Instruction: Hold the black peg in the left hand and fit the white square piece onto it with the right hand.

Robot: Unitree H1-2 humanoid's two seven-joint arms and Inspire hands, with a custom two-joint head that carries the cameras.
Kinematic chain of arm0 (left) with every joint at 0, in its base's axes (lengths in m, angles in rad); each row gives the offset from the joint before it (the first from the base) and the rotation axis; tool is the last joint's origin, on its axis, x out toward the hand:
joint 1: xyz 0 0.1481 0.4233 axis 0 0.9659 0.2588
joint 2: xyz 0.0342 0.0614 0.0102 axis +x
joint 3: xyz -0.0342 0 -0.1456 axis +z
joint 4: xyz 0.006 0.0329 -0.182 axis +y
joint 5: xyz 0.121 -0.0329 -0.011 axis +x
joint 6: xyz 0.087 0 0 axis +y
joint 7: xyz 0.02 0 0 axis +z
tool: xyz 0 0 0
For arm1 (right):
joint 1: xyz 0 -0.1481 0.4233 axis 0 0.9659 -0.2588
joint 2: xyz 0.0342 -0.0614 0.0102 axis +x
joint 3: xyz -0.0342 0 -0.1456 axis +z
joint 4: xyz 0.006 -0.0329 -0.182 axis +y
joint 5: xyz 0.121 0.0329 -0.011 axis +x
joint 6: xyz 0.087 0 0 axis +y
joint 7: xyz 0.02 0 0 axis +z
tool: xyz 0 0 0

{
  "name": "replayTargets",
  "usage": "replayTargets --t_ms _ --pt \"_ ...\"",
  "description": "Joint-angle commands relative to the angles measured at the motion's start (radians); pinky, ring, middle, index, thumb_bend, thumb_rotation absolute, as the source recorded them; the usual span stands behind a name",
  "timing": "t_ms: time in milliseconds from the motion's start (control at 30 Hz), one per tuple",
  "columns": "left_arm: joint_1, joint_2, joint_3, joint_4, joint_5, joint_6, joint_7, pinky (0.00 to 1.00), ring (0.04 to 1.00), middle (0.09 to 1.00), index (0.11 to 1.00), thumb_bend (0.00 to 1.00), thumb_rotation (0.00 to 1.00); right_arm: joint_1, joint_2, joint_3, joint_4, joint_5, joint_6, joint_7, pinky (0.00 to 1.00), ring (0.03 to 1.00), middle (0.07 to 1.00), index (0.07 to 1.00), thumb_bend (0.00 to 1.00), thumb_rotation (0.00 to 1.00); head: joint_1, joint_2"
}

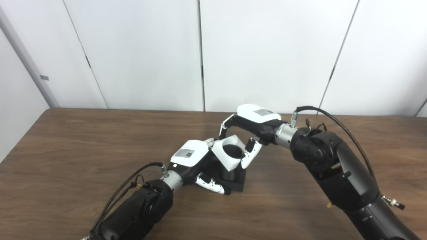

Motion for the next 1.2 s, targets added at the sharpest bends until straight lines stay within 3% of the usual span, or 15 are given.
replayTargets --t_ms 0,233,367,400,500,533,1167 --pt "0.066 -0.027 -0.086 0.047 0.027 0.021 -0.184 0.88 0.938 0.918 0.580 1.00 0.33 -0.062 0.019 -0.014 -0.018 0.009 0.002 -0.039 0.79 0.810 0.741 0.477 0.52 0.13 0.000 0.001" --pt "0.067 -0.027 -0.087 0.044 0.030 0.022 -0.185 0.88 0.941 0.919 0.581 1.00 0.34 -0.064 0.025 -0.002 0.006 -0.002 -0.009 -0.038 0.79 0.809 0.740 0.477 0.52 0.13 0.002 0.003" --pt "0.067 -0.026 -0.087 0.040 0.030 0.029 -0.190 0.87 0.948 0.927 0.580 1.00 0.33 -0.089 0.000 0.033 0.000 -0.022 0.022 0.051 0.79 0.817 0.752 0.486 0.52 0.14 -0.001 0.006" --pt "0.067 -0.026 -0.087 0.041 0.031 0.027 -0.187 0.87 0.939 0.924 0.577 1.00 0.34 -0.095 -0.007 0.042 -0.004 -0.029 0.036 0.076 0.78 0.829 0.778 0.604 0.74 0.25 -0.001 0.006" --pt "0.068 -0.025 -0.086 0.043 0.030 0.022 -0.183 0.87 0.934 0.923 0.575 1.00 0.34 -0.099 -0.013 0.044 -0.016 -0.025 0.073 0.114 0.76 0.840 0.815 0.726 0.96 0.36 -0.002 0.008" --pt "0.068 -0.024 -0.085 0.044 0.029 0.020 -0.182 0.87 0.934 0.923 0.574 1.00 0.34 -0.098 -0.014 0.042 -0.019 -0.022 0.078 0.118 0.75 0.840 0.820 0.740 0.98 0.37 -0.003 0.009" --pt "0.069 -0.011 -0.078 0.026 0.024 0.026 -0.188 0.86 0.932 0.921 0.574 1.00 0.33 -0.102 -0.024 0.044 -0.022 -0.019 0.081 0.135 0.77 0.843 0.834 0.732 0.98 0.36 -0.016 0.024"
